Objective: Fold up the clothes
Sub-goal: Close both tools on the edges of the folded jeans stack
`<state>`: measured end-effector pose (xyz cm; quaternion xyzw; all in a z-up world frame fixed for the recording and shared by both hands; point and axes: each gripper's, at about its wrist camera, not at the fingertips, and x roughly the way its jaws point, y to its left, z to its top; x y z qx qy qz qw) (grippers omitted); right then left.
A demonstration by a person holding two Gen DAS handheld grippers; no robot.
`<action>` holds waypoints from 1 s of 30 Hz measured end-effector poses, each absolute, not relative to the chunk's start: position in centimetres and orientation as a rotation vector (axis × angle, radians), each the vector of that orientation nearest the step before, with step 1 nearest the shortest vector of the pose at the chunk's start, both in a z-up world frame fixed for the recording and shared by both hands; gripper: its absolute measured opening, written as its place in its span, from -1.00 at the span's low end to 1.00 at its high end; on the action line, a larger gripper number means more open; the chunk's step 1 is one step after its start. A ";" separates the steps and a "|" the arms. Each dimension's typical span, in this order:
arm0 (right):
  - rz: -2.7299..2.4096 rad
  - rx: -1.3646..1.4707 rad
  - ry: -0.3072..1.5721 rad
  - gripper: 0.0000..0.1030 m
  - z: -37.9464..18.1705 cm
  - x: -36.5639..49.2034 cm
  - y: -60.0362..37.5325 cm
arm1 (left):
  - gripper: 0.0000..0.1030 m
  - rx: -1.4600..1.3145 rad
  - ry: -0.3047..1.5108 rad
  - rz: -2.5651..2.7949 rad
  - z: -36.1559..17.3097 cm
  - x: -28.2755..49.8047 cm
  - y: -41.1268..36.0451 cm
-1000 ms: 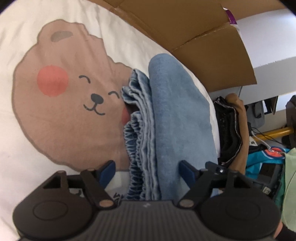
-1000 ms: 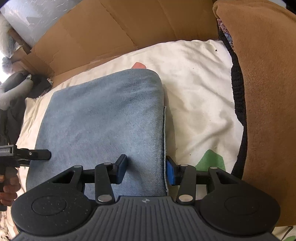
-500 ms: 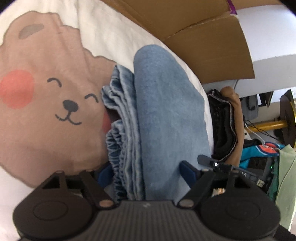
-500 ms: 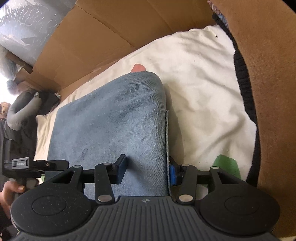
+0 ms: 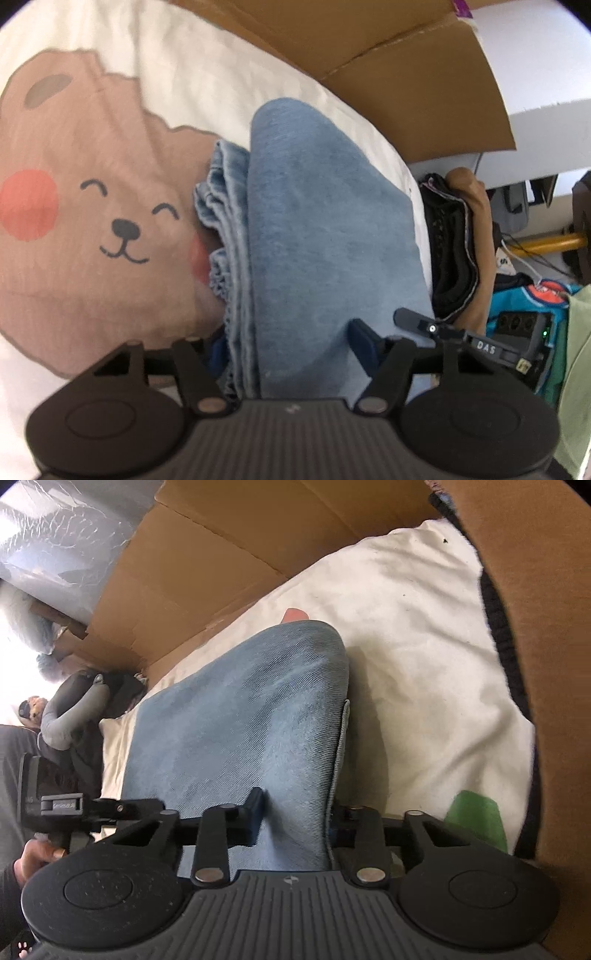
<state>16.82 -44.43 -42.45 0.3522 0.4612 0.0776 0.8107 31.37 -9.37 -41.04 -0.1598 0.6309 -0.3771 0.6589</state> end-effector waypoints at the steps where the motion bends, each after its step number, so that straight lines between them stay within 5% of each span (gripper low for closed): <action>1: 0.165 0.752 0.987 -0.44 -42.3 16.5 -44.4 | 0.25 -0.349 1.420 -0.860 -40.9 31.3 -9.4; 6: 0.167 0.759 0.990 -0.40 -42.5 15.6 -44.8 | 0.31 -0.328 1.417 -0.860 -41.2 31.5 -9.3; 9: 0.169 0.757 1.009 -0.19 -42.6 16.1 -44.8 | 0.63 -0.339 1.436 -0.830 -41.9 31.7 -8.7; 13: 0.188 0.769 1.026 0.04 -43.4 17.1 -44.4 | 0.69 -0.345 1.433 -0.842 -42.4 32.0 -8.8; 19: 0.190 0.823 1.012 0.04 -44.1 17.6 -44.4 | 0.84 -0.381 1.427 -0.855 -42.8 32.2 -9.9; 26: 0.201 0.820 0.986 -0.18 -43.3 17.1 -44.4 | 0.30 -0.417 1.413 -0.867 -42.1 31.8 -9.8; 30: 0.217 0.822 0.991 -0.20 -42.7 16.4 -44.4 | 0.19 -0.464 1.406 -0.891 -41.5 31.9 -9.3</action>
